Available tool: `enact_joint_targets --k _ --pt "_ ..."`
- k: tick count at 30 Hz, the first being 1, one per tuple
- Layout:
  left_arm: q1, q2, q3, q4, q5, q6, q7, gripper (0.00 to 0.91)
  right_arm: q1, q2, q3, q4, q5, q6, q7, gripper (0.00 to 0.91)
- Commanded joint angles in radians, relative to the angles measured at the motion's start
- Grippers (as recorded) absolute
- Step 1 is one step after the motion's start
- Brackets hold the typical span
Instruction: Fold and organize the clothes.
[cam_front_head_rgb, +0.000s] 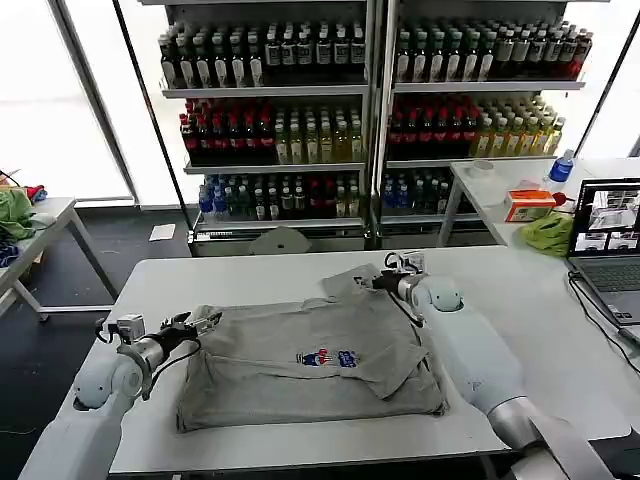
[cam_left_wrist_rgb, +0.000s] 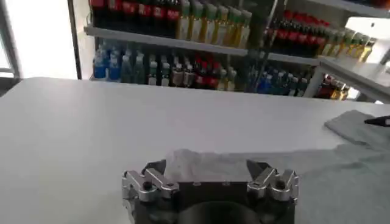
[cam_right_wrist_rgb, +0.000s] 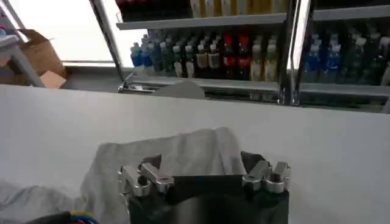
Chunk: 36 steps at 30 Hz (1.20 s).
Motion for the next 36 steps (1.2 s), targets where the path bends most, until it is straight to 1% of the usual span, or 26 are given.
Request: enact_joint_targets --k 1,6,7,9,12,16,17,18,19,20,21,22,23,24,25,30,36 --pt "-0.060 -0.002 0.039 0.075 0.016 0.002 0.002 0.907 0.029 0.036 -0.018 -0.075 -0.006 -0.001 -0.009 0.000" --pt "-0.073 -0.002 0.045 0.099 0.015 0.002 0.011 0.907 0.024 0.032 -0.016 -0.063 -0.004 -0.005 -0.008 0.000" --pt "-0.073 0.001 0.048 0.097 0.015 0.004 0.014 0.806 0.022 0.027 -0.017 -0.054 -0.003 -0.006 -0.008 0.000" --pt "-0.072 0.006 0.048 0.096 0.015 0.006 0.018 0.736 0.017 0.022 -0.018 -0.038 0.003 -0.009 -0.007 0.000" --pt "-0.070 0.013 0.050 0.107 0.018 -0.012 0.046 0.715 0.013 0.021 -0.016 -0.025 0.006 -0.011 -0.005 0.000" --pt "-0.068 0.011 0.053 0.116 0.026 -0.012 0.052 0.685 0.005 0.016 -0.017 -0.004 0.009 -0.016 -0.008 0.000" --pt "-0.069 0.009 0.054 0.120 0.027 -0.013 0.053 0.625 0.004 0.013 -0.020 0.000 0.009 -0.017 -0.012 0.000" --pt "-0.071 0.007 0.055 0.123 0.027 -0.013 0.054 0.605 0.003 0.012 -0.020 0.003 0.009 -0.016 -0.014 0.000" --pt "-0.073 0.003 0.056 0.125 0.028 -0.013 0.054 0.534 0.001 0.010 -0.021 0.009 0.012 -0.017 -0.016 0.000" --pt "-0.077 0.001 0.058 0.131 0.029 -0.013 0.054 0.484 -0.001 0.009 -0.021 0.013 0.014 -0.017 -0.016 0.000" --pt "-0.082 -0.002 0.060 0.135 0.029 -0.013 0.054 0.343 -0.002 0.008 -0.021 0.016 0.014 -0.017 -0.014 0.000" --pt "-0.085 -0.004 0.062 0.139 0.028 -0.013 0.054 0.181 -0.004 0.008 -0.020 0.020 0.015 -0.017 -0.013 0.000" --pt "-0.086 -0.005 0.066 0.140 0.029 -0.013 0.054 0.071 -0.005 0.007 -0.020 0.022 0.016 -0.017 -0.012 0.000" --pt "-0.086 -0.005 0.069 0.141 0.029 -0.012 0.054 0.071 -0.006 0.006 -0.021 0.025 0.016 -0.017 -0.012 0.000" --pt "-0.085 -0.006 0.071 0.140 0.029 -0.013 0.057 0.000 -0.006 0.005 -0.020 0.028 0.018 -0.017 -0.011 0.000" --pt "-0.069 -0.006 0.074 0.121 0.037 -0.005 0.072 0.000 -0.010 -0.003 -0.017 0.036 0.025 -0.017 -0.005 0.000" --pt "-0.071 -0.010 0.067 0.116 0.030 -0.023 0.067 0.000 -0.016 -0.006 -0.012 0.047 0.043 -0.017 0.000 0.000"
